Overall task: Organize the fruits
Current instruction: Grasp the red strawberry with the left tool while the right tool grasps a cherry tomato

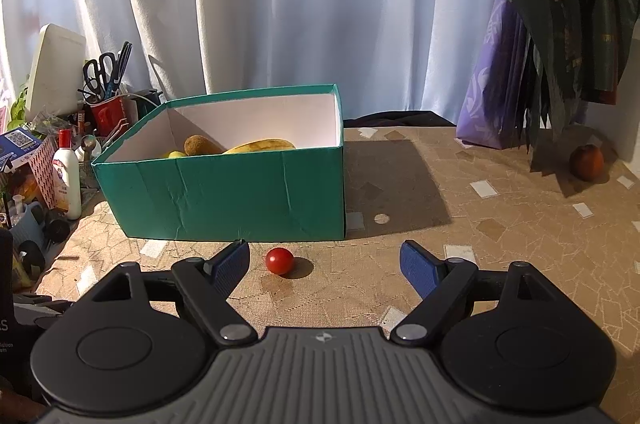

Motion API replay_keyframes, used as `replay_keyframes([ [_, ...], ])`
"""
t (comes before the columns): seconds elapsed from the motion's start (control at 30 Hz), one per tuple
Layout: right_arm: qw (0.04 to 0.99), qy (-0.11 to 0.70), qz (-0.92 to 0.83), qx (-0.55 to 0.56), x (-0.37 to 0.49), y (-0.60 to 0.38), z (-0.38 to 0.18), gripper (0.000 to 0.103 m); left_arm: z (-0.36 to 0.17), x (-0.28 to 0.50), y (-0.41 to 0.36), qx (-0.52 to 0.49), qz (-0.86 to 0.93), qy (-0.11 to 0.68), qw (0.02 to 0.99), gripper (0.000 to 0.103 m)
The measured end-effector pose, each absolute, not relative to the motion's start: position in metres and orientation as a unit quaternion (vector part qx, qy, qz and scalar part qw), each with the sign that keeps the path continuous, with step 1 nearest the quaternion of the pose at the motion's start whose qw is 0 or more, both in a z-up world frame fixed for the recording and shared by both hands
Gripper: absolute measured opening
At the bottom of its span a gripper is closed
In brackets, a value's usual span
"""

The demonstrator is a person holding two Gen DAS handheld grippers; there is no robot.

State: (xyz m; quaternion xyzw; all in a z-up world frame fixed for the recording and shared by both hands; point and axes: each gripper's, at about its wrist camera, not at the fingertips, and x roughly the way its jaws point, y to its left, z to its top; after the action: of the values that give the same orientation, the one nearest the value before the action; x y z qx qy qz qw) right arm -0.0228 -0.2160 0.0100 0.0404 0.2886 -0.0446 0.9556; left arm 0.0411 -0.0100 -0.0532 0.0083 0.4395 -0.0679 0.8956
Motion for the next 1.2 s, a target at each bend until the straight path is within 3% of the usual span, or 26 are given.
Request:
replay_keyframes([
  [0.23, 0.953, 0.296, -0.044, 0.041, -0.020, -0.216, 0.008, 0.083, -0.052, 0.041, -0.010, 0.007, -0.074, 0.435, 0.897, 0.044],
  [0.87, 0.941, 0.336, -0.030, 0.022, 0.019, -0.215, -0.023, 0.082, -0.015, 0.031, 0.003, -0.021, -0.063, 0.424, 0.903, 0.043],
  [1.2, 0.928, 0.372, 0.013, 0.000, 0.067, -0.194, -0.051, 0.060, -0.007, 0.028, 0.017, -0.041, -0.045, 0.417, 0.907, 0.043],
])
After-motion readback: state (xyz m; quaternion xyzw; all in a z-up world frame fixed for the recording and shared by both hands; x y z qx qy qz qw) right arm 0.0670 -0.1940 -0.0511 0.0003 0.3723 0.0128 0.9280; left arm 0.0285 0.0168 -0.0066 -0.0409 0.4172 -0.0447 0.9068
